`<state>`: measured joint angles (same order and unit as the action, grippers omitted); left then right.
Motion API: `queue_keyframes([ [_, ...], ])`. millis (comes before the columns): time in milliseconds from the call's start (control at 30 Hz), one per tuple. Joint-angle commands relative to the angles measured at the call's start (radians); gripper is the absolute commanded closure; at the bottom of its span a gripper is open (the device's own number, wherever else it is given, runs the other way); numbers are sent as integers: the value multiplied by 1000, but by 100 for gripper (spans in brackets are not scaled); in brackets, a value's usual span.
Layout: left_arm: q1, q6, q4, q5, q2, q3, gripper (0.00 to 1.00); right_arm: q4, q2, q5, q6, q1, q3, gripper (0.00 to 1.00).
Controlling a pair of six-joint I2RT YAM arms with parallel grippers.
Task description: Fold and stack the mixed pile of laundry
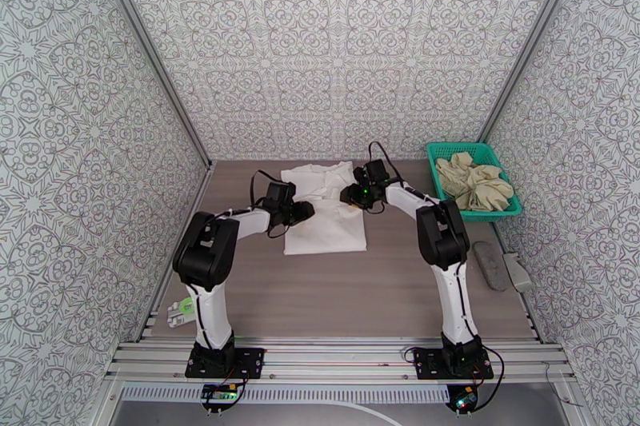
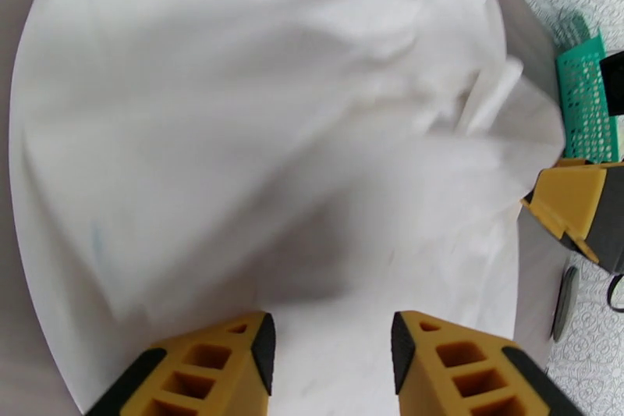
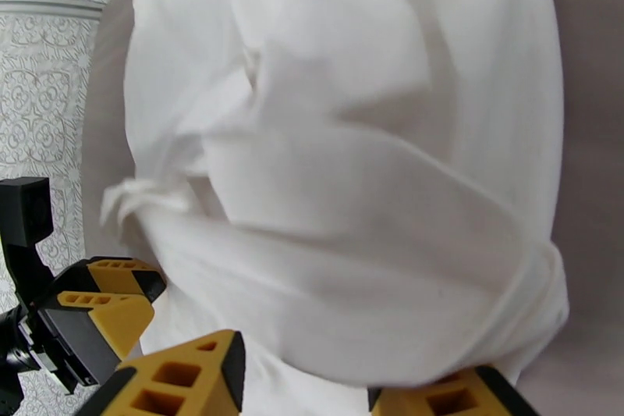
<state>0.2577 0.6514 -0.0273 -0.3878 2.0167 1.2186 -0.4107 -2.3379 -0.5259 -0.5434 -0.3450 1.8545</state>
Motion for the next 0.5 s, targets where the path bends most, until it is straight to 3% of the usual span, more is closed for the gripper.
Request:
queue_keyframes([
  [0, -37, 2, -54, -5, 53, 56, 52, -6, -44, 7, -24, 19, 77, 54],
  [300, -94, 33, -148, -45, 175, 176, 53, 5, -184, -8, -70, 58, 264, 54],
  [467, -133, 69, -201, -48, 194, 216, 52, -27, -187, -13, -55, 76, 310, 53],
])
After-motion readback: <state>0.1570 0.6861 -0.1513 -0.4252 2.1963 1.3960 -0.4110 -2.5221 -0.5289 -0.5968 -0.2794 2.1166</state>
